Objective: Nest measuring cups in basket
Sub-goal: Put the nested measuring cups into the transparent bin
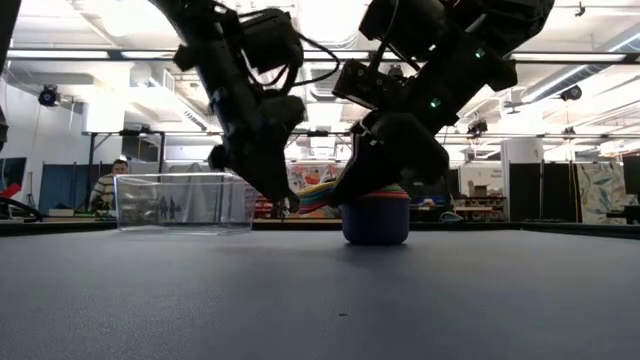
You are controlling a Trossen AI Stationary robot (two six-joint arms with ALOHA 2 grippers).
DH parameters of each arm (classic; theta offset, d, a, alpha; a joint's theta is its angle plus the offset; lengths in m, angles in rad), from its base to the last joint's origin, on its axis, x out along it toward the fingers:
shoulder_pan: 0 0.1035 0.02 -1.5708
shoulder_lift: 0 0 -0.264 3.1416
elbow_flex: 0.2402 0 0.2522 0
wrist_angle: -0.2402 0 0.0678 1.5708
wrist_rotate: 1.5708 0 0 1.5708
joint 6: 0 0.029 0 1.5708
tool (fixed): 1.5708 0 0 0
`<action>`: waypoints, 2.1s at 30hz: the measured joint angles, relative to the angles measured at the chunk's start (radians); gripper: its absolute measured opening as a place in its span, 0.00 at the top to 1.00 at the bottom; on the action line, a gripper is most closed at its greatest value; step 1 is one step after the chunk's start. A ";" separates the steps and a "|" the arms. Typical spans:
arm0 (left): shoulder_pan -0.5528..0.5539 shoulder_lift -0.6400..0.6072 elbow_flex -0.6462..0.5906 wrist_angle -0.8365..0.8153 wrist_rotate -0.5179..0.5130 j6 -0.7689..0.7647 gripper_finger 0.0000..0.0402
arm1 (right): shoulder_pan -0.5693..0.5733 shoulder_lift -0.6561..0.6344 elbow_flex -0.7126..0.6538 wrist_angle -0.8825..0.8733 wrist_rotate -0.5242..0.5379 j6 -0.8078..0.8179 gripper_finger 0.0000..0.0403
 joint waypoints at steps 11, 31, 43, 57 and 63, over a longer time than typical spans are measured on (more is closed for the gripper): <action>-0.026 -0.009 0.225 -0.251 -0.004 0.071 0.71 | 0.001 -0.141 -0.069 -0.078 -0.326 -0.024 0.97; -0.074 -0.003 0.275 -0.141 -0.030 0.095 0.56 | -0.018 -1.177 -0.562 -0.050 -0.259 -0.070 0.97; -0.099 0.098 0.252 -0.038 -0.022 0.104 0.24 | -0.018 -1.262 -0.577 -0.079 -0.252 -0.083 0.97; -0.099 0.216 0.342 -0.143 -0.028 0.109 0.04 | -0.018 -1.208 -0.577 -0.074 -0.234 -0.096 0.97; -0.100 0.290 0.419 -0.237 -0.031 0.107 0.04 | -0.018 -1.208 -0.577 -0.071 -0.234 -0.094 0.97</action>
